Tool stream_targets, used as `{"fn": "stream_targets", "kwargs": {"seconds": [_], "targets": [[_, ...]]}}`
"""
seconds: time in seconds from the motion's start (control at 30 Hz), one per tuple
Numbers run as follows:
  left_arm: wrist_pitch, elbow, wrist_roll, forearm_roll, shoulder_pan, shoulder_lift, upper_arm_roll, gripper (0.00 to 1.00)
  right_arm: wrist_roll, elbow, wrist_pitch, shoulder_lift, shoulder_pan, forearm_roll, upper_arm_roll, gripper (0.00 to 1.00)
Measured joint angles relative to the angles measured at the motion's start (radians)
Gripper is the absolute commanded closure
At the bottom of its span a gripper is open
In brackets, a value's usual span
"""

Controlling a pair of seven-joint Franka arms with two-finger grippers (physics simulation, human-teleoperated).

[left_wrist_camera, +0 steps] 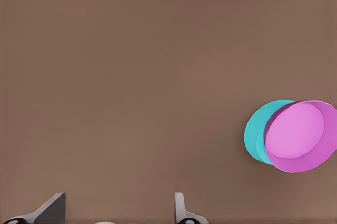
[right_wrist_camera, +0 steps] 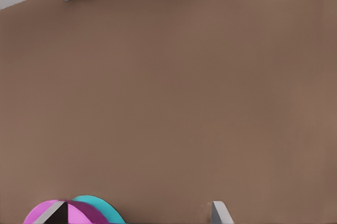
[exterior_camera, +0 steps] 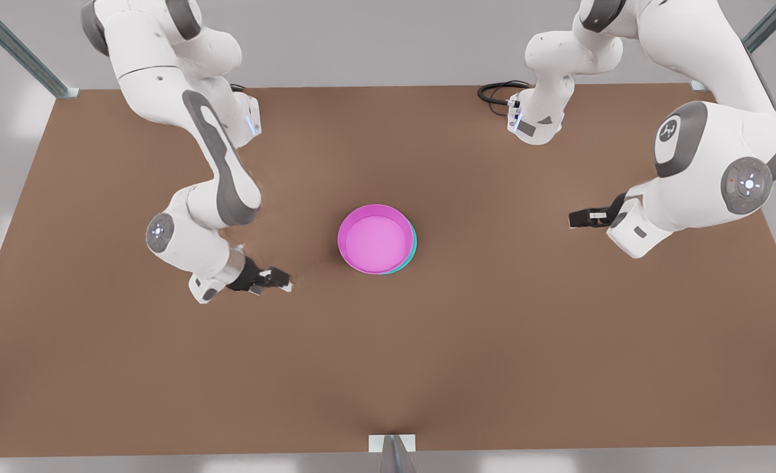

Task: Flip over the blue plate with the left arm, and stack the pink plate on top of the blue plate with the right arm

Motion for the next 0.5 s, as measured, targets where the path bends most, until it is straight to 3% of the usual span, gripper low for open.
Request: {"fn": "stream_targets", "kwargs": {"seconds": [0.13,0.27,0.4,0.5], "targets": [[-0.002,0.000,0.002,-0.013,0.000,0.000,0.001,0.00,-0.015,0.379,-0.381,0.018,-0.084,-0.274,-0.018,0.00],[-0.008,-0.001,0.003,-0.015,0.000,0.002,0.001,0.00,-0.054,0.589,-0.675,0.007,-0.153,-0.403,-0.022,0.00],[-0.014,-0.002,0.004,-0.017,0.001,0.004,0.003,0.00,-0.083,0.458,-0.831,-0.171,-0.124,-0.453,-0.059,0.00],[-0.040,-0.002,0.005,-0.017,0.008,0.008,0.013,0.00,-0.102,0.384,-0.865,-0.212,-0.141,-0.467,-0.071,0.00]]}}
